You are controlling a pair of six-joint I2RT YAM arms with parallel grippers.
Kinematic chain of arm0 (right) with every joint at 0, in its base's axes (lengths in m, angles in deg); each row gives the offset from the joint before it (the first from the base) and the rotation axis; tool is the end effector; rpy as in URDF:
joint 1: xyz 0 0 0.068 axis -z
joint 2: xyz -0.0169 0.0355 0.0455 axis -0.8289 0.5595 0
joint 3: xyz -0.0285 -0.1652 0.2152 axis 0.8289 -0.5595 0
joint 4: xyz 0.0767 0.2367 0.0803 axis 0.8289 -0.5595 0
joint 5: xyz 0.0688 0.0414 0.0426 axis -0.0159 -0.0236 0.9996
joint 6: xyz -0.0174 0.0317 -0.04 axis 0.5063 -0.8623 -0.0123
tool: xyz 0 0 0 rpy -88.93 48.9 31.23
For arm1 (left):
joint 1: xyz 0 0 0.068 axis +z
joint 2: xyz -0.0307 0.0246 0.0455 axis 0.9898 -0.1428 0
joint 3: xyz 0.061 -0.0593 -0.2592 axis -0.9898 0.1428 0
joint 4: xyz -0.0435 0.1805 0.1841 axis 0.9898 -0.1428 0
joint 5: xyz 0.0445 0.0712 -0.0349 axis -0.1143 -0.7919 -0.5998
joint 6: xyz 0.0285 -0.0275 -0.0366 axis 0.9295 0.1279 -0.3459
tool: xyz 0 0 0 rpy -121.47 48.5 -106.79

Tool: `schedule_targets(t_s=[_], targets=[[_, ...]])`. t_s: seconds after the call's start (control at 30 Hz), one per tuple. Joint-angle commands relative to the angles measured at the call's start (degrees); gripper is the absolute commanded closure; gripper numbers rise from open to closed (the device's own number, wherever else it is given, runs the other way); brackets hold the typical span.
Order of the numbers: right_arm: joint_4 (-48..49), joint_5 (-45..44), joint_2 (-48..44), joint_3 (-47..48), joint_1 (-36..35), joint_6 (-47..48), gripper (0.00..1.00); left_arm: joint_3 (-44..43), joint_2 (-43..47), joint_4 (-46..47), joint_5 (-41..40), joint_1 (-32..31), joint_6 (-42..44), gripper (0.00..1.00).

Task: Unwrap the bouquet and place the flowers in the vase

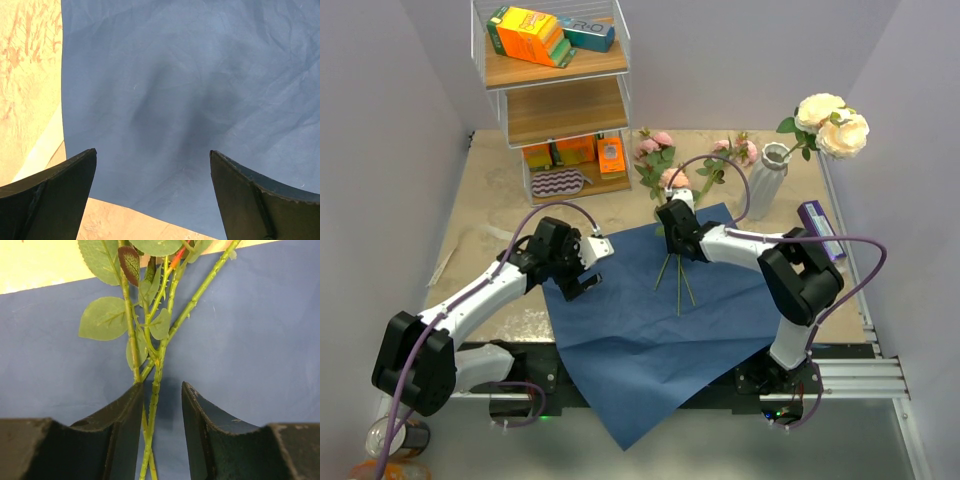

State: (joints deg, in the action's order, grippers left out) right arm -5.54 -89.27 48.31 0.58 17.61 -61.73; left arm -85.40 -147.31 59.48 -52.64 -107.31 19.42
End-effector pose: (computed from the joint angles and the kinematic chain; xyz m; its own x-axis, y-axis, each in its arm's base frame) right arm 0.2956 0.2150 0.1645 -0.7046 -0.1223 -0.6990 -0.1012 0.9923 -0.0716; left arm 0.2020 -0.1045 0.2034 -0.3432 0.7491 -0.5667 0.8441 0.5106 0.1636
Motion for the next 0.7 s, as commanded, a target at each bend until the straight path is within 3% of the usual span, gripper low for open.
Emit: schedule_targets(t_s=[0.0, 0.3, 0.67], targets=[[2.1, -0.6, 0.3, -1.4, 0.8, -1.5, 0.60, 0.6, 1.0, 1.6, -0.3, 0.4, 1.2, 0.00], [1.6, -0.1, -1.2, -0.6, 1.3, -0.6, 0.60, 0.1, 0.6, 1.6, -0.3, 0.4, 1.1, 0.00], [4.2, 4.9, 7.6, 2.8, 4.5, -0.9, 0.67, -0.5, 0.6, 0.5, -0.4, 0.4, 1.7, 0.00]])
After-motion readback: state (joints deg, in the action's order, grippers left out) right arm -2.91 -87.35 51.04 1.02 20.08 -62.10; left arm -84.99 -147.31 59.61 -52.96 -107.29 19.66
